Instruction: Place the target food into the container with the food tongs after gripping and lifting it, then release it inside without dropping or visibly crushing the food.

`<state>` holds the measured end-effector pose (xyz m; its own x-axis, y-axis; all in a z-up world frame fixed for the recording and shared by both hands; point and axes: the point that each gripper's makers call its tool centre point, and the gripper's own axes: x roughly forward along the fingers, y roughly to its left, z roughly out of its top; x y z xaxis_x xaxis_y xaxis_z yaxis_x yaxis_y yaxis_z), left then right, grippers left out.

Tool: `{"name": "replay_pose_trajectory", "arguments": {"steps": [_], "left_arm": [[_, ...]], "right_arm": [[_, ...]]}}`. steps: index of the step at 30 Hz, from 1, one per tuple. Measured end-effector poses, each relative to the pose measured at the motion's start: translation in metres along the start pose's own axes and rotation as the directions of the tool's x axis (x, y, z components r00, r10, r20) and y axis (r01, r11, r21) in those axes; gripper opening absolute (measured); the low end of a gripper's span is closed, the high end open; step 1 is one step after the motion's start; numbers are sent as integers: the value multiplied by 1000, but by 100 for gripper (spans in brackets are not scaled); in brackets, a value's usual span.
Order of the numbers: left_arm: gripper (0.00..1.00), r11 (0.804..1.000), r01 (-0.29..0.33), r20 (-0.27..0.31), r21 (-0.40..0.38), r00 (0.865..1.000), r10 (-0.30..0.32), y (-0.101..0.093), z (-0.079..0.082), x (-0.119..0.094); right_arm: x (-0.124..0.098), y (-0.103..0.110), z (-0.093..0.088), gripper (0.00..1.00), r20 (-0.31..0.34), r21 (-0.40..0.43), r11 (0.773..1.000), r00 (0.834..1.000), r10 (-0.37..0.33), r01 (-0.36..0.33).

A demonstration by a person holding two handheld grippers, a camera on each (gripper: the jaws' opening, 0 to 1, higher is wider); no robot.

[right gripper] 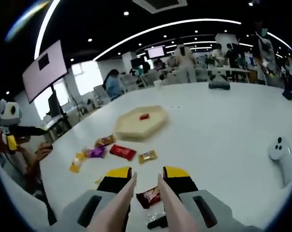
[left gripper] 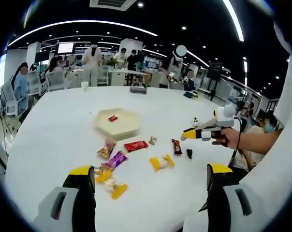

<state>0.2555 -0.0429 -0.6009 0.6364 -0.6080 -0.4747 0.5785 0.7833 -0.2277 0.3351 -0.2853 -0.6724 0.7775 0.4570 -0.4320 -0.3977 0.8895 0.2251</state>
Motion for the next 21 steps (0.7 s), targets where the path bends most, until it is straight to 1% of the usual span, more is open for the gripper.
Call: {"name": "replay_pose_trajectory", "arguments": {"steps": [3, 6, 9, 11, 13, 14, 17, 19, 21], "left_arm": [[96, 1000, 8, 0, -12, 1000, -8, 0, -2, 4], [96, 1000, 22, -8, 1, 1000, -22, 0, 0, 6], [96, 1000, 16, -6, 12, 1000, -15, 3, 3, 0], [96, 1000, 6, 2, 4, 1000, -6, 5, 2, -2], [96, 1000, -14, 20, -25, 1000, 15, 10, -2, -5], [96, 999, -21, 26, -33, 999, 22, 10, -5, -6], [96, 998, -41, 32, -51, 999, 43, 10, -13, -8], [96, 996, -43, 41, -75, 998, 46, 9, -17, -9], [96, 996, -43, 38, -79, 998, 46, 8, -20, -10]], "right_arm": [[-2, -6, 2, 25, -2, -5, 1000, 1000, -12, 12], [0, -11, 2, 25, -5, -1, 1000, 1000, -24, 24], [5, -9, 4, 25, -13, 0, 1000, 1000, -24, 24], [6, -8, 6, 25, -10, -21, 999, 1000, -28, 28], [8, -7, 9, 25, -9, -22, 1000, 1000, -11, 11], [9, -3, 9, 25, -11, -37, 999, 1000, 9, -10], [11, 2, 5, 25, -50, -105, 993, 998, 43, -49], [12, 7, 5, 25, -56, -154, 985, 996, 71, -79], [13, 10, 7, 25, -62, -175, 979, 994, 92, -101]]}}
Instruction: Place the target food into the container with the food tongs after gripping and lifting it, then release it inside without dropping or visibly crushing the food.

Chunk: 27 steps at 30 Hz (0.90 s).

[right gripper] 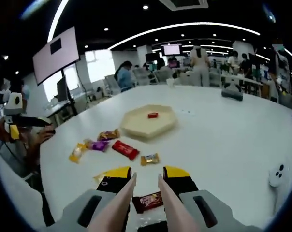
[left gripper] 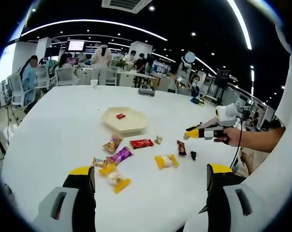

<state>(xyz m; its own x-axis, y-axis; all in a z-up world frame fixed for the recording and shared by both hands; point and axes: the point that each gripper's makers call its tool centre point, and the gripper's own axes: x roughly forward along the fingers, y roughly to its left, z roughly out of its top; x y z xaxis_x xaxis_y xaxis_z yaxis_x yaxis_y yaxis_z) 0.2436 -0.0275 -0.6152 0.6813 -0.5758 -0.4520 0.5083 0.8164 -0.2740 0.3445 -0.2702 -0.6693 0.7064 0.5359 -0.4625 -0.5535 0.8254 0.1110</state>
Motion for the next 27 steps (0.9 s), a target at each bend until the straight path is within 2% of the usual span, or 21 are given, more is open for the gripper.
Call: {"name": "replay_pose_trajectory", "arguments": {"steps": [3, 6, 8, 10, 15, 19, 21, 23, 27], "left_arm": [[96, 1000, -3, -17, 3, 1000, 3, 1, -2, -2], [96, 1000, -14, -1, 16, 1000, 14, 4, 1, -5], [96, 1000, -31, 7, -5, 1000, 31, 7, -1, -7], [96, 999, -17, 15, -35, 1000, 18, 6, -3, -8], [96, 1000, -16, -10, -1, 1000, 16, 5, -4, -9], [96, 1000, -22, -1, 2, 1000, 22, 5, -1, -11], [96, 1000, -31, 0, -4, 1000, 31, 6, -3, -13], [96, 999, -32, 3, -12, 999, 32, 4, -5, -15], [96, 999, -45, -14, -2, 999, 45, 5, -9, -20]], "right_arm": [[0, -5, 6, 25, -6, -22, 1000, 1000, -7, 7], [1, -11, 9, 25, 2, -25, 1000, 1000, -3, 3], [1, -16, 4, 25, -27, -48, 999, 1000, -16, 14], [-1, -17, 3, 25, -33, -56, 998, 999, -18, 16], [-2, -28, -9, 25, -74, -18, 998, 995, -61, 60], [1, -22, -13, 25, -89, 2, 998, 995, -54, 55], [3, -13, -10, 25, -81, -21, 999, 996, -29, 28], [9, 3, -4, 25, -64, -26, 999, 997, 33, -35], [20, 32, -2, 25, -82, -111, 982, 986, 143, -152]]}}
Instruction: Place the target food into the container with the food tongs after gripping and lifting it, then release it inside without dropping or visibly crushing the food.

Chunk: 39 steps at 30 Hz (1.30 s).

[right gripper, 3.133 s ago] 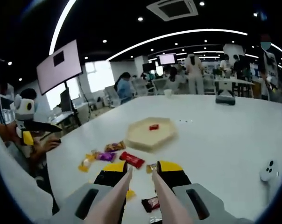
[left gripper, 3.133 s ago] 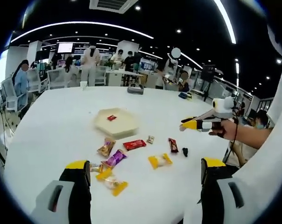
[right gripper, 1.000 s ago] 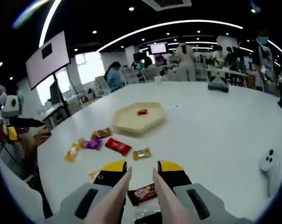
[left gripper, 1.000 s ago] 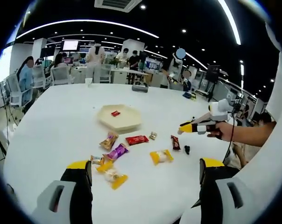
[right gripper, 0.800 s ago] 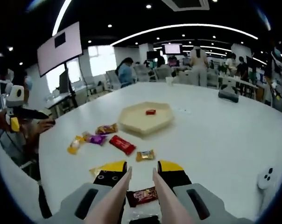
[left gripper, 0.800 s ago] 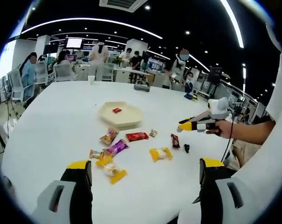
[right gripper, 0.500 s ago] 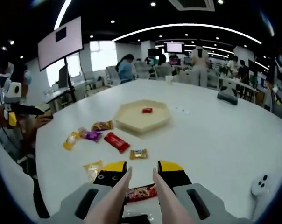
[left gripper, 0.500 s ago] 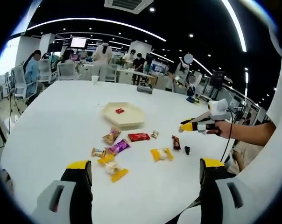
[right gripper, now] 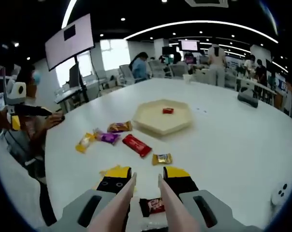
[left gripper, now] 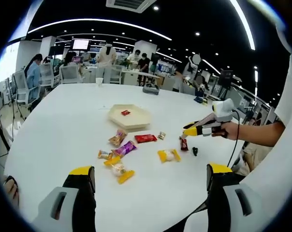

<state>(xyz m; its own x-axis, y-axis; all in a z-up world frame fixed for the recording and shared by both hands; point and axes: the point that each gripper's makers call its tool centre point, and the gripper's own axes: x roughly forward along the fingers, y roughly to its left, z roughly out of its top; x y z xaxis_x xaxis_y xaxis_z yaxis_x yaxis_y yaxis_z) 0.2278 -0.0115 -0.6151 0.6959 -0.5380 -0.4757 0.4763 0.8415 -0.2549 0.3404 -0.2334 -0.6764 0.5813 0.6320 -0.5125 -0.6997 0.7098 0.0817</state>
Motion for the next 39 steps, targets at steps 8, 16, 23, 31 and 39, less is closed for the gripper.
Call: {"name": "replay_pose_trajectory", "arguments": {"steps": [8, 16, 23, 31, 39], "left_arm": [[96, 999, -32, 5, -8, 999, 32, 4, 1, -9], [96, 999, -48, 5, -17, 999, 48, 6, -2, -14], [96, 999, -47, 20, -24, 999, 48, 9, 3, -11], [96, 999, -42, 22, -24, 999, 43, 8, 4, -9], [96, 998, -56, 20, -23, 998, 56, 15, 2, -12]], "right_arm": [[16, 27, -3, 26, -45, -56, 993, 993, 106, -108], [25, 38, -5, 26, -67, -77, 987, 989, 134, -139], [27, 40, -6, 26, -74, -76, 987, 987, 139, -145], [29, 39, -6, 26, -76, -81, 986, 987, 142, -148], [34, 42, -6, 26, -82, -95, 983, 986, 147, -154]]}}
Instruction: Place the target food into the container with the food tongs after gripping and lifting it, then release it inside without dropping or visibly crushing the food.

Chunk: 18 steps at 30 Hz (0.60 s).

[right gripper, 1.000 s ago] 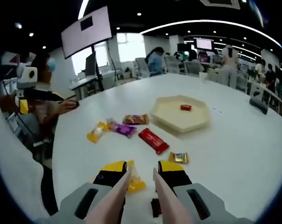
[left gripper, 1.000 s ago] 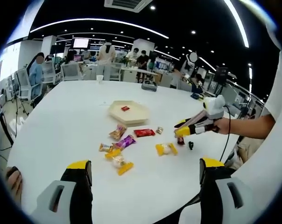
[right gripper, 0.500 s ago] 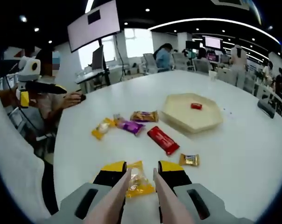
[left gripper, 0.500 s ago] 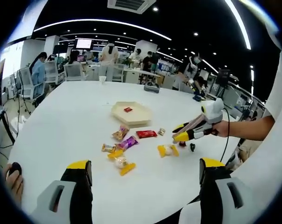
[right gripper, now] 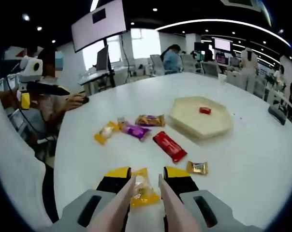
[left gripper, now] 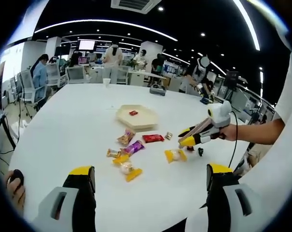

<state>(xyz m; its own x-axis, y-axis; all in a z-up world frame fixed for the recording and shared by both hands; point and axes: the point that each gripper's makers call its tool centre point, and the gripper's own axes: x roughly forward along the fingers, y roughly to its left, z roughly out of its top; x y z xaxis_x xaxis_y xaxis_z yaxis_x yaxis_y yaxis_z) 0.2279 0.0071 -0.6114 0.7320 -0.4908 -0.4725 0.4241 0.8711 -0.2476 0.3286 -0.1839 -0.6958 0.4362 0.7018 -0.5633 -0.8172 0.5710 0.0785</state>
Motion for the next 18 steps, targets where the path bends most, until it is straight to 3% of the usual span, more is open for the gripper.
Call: {"name": "replay_pose_trajectory", "arguments": {"steps": [11, 18], "left_arm": [[96, 1000, -28, -2, -3, 1000, 28, 7, -5, -7], [96, 1000, -28, 7, -7, 1000, 28, 9, -3, -10]], "right_arm": [[9, 16, -11, 27, -76, -123, 990, 996, 55, -64], [16, 18, -11, 27, -102, -148, 985, 992, 75, -89]]}}
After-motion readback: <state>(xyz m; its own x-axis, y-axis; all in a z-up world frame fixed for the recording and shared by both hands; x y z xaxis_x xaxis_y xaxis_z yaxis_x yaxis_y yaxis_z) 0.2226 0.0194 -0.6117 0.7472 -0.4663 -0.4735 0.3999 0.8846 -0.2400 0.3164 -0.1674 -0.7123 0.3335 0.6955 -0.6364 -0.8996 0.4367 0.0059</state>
